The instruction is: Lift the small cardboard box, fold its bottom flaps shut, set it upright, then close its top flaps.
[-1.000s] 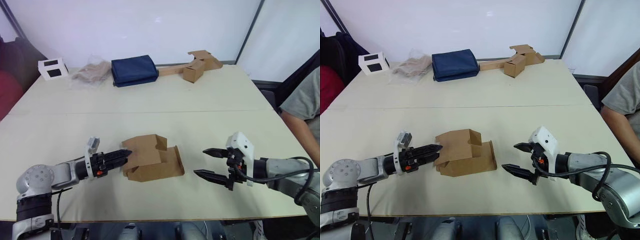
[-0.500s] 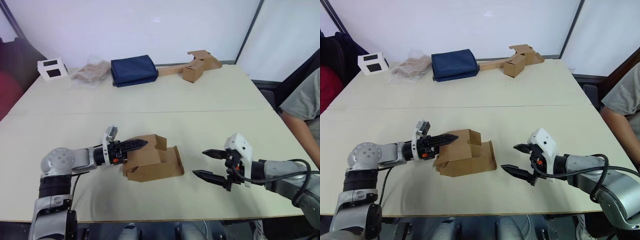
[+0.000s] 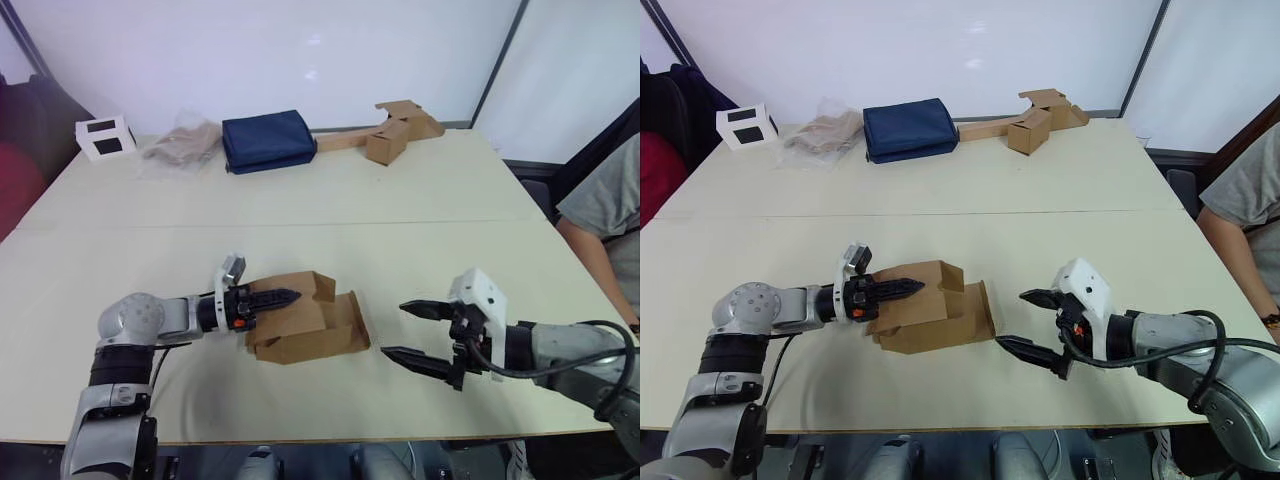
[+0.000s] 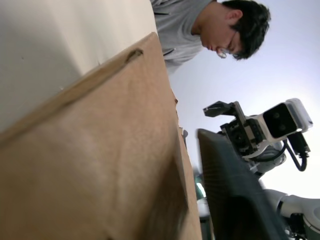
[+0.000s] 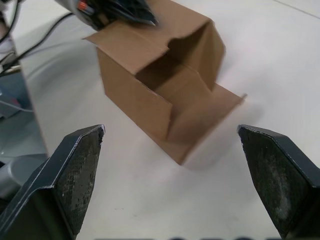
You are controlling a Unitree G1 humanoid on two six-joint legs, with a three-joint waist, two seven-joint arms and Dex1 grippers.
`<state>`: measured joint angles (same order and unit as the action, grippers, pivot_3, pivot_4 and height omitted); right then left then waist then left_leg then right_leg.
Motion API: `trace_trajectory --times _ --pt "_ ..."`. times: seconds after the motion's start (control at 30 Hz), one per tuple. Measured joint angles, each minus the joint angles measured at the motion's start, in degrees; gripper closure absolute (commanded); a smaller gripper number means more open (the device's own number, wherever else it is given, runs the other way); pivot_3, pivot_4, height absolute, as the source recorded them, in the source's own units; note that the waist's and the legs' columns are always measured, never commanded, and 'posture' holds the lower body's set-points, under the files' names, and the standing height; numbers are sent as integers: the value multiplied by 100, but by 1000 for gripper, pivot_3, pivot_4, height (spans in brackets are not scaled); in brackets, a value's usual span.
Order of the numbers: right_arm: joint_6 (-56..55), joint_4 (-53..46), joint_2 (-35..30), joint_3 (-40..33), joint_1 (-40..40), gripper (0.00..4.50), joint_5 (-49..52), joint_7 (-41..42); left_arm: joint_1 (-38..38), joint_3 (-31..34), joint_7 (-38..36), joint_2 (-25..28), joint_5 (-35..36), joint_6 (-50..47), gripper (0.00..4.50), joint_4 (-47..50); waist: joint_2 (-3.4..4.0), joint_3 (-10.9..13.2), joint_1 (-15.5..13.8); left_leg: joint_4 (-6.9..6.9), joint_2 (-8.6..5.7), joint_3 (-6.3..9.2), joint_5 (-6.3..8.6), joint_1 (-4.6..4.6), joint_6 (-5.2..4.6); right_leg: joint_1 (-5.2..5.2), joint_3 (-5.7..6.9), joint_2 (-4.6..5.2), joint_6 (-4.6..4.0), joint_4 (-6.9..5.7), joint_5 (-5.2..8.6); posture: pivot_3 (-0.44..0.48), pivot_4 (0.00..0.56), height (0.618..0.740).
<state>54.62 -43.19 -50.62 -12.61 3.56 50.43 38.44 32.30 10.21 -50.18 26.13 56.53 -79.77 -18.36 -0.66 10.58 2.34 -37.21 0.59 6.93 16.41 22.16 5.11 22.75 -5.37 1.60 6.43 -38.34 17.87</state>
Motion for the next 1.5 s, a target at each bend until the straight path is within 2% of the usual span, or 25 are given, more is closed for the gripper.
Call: trace_trajectory --times 0.27,0.37,0.4,0.43,0.47,0.57,0.73,0.8,1.1,1.3,1.5 --pt "-34 1 -48 170 59 0 -87 -21 55 5 -123 37 -88 195 4477 -55 0 0 0 0 0 0 0 0 0 1 0 0 0 0 0 0 150 740" --pt "-58 94 124 173 320 0 -70 -208 234 21 -261 250 -116 433 4477 82 -5 3 3 -1 2 2 0 2 0 2 1 -2 0 0 0 0 150 740" --pt "-144 432 633 48 872 272 42 -606 607 21 -370 462 -229 681 4498 110 -13 7 17 -2 4 2 -4 5 7 7 1 -4 -4 -3 -3 0 150 740" --pt "-201 635 802 -47 1172 567 109 -847 927 31 -479 628 -250 862 4500 211 -10 6 11 2 3 2 -4 4 7 6 1 -2 -3 -2 -3 0 150 740" --pt "-235 752 960 -125 1352 811 168 -991 1124 45 -562 752 -283 989 4500 282 -10 6 5 7 3 3 -4 6 7 7 3 -3 -3 4 -3 0 150 740" --pt "-314 1082 1498 -201 1868 1905 258 -1500 1585 -29 -928 1067 -505 1405 4500 325 -8 5 17 12 3 0 -8 10 14 13 2 -1 -3 12 -2 0 150 740" --pt "-792 1676 2462 -146 2819 3965 94 -2238 2273 -466 -1672 1392 -1003 2035 4500 143 -7 6 30 10 2 -2 -10 19 17 31 2 -3 -4 -5 -3 0 150 740" --pt "-1000 1872 2700 -98 3109 4462 -4 -2351 2543 -555 -1909 1455 -1153 2240 4500 38 -6 6 37 14 3 -2 -10 21 18 35 2 -5 -4 -5 -2 0 150 740" --pt "-1267 2471 3213 457 3691 4462 -276 -2264 3051 -909 -2756 1624 -1695 2719 4500 -462 -4 7 117 11 2 -2 -17 25 28 43 2 -6 -4 -20 -2 0 150 740" --pt "-1593 2965 3580 718 4137 4462 -648 -2159 3107 -925 -2961 1598 -1796 2769 4500 -504 -2 9 218 15 3 -1 -12 25 18 51 0 -7 -5 -22 -1 0 150 740" --pt "-1602 2961 3727 991 4179 4462 -678 -1859 3107 -941 -2984 1588 -1871 2768 4500 -500 -2 9 236 14 3 -1 -13 26 20 51 0 -6 -5 -23 -1 0 150 740"
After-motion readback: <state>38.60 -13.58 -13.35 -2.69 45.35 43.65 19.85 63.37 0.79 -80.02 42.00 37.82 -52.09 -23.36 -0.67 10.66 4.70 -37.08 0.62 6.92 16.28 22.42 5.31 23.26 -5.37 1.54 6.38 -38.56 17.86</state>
